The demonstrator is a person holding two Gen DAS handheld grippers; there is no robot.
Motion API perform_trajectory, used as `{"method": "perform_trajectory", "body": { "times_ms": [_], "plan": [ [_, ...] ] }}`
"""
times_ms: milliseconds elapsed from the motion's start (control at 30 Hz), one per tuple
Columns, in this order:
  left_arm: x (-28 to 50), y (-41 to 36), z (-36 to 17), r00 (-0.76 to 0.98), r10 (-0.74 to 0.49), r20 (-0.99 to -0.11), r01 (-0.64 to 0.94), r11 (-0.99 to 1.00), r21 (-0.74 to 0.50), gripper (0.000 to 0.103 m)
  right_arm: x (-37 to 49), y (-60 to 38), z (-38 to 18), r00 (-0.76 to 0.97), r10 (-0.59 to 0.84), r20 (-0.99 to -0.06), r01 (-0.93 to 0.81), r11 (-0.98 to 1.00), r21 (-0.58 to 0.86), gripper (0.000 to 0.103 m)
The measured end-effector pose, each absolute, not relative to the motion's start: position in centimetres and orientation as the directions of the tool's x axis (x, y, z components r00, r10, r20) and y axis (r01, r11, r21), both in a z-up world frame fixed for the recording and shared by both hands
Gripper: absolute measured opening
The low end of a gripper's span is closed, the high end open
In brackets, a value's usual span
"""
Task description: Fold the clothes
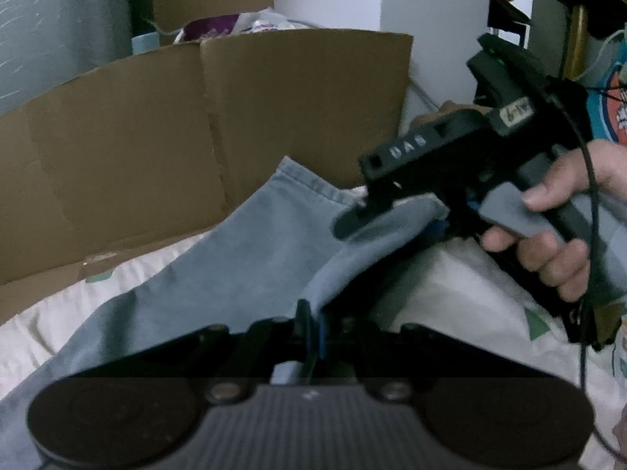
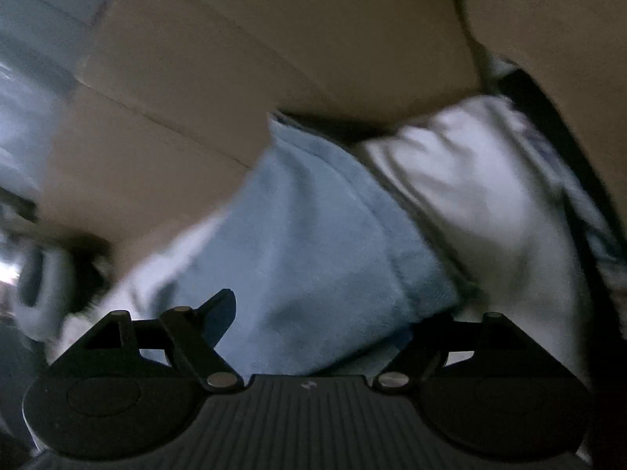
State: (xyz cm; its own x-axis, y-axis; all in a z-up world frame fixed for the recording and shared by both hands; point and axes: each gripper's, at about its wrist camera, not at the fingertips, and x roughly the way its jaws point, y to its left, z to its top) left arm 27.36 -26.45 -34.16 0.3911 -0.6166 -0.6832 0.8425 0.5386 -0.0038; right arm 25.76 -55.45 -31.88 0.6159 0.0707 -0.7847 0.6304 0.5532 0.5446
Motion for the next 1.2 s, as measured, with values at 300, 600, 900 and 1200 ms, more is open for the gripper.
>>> {"method": "perform_trajectory", "body": {
  "times_ms": [300, 600, 900, 1200],
  "plan": [
    [26.0, -27.2, -35.5, 0.361, -0.594, -0.719, 0.874, 0.484, 0.038, 0.004, 24.0, -55.2, -31.4, 0.547, -0.007, -0.837, 0.656, 0.625, 0.423, 0.073],
    [25.2, -28.7, -39.0, 0.338, -0.507, -0.793, 0.89, 0.446, 0.093, 0.008, 23.9, -54.8, -32.1, 0.521, -0.042, -0.853, 0.657, 0.658, 0.368, 0.06],
    [24.2, -25.7, -37.0, 0.354, -0.508, -0.785, 0.863, 0.501, 0.065, 0.054, 21.3, -53.6, -31.5, 0.566, 0.079, -0.821, 0.635, 0.594, 0.495, 0.066],
    [21.6, -21.1, -35.4, 0.381, -0.46, -0.802, 0.855, 0.505, 0.116, 0.071, 19.4, -50.1, -31.2, 0.607, 0.142, -0.782, 0.571, 0.606, 0.554, 0.066]
  ]
}}
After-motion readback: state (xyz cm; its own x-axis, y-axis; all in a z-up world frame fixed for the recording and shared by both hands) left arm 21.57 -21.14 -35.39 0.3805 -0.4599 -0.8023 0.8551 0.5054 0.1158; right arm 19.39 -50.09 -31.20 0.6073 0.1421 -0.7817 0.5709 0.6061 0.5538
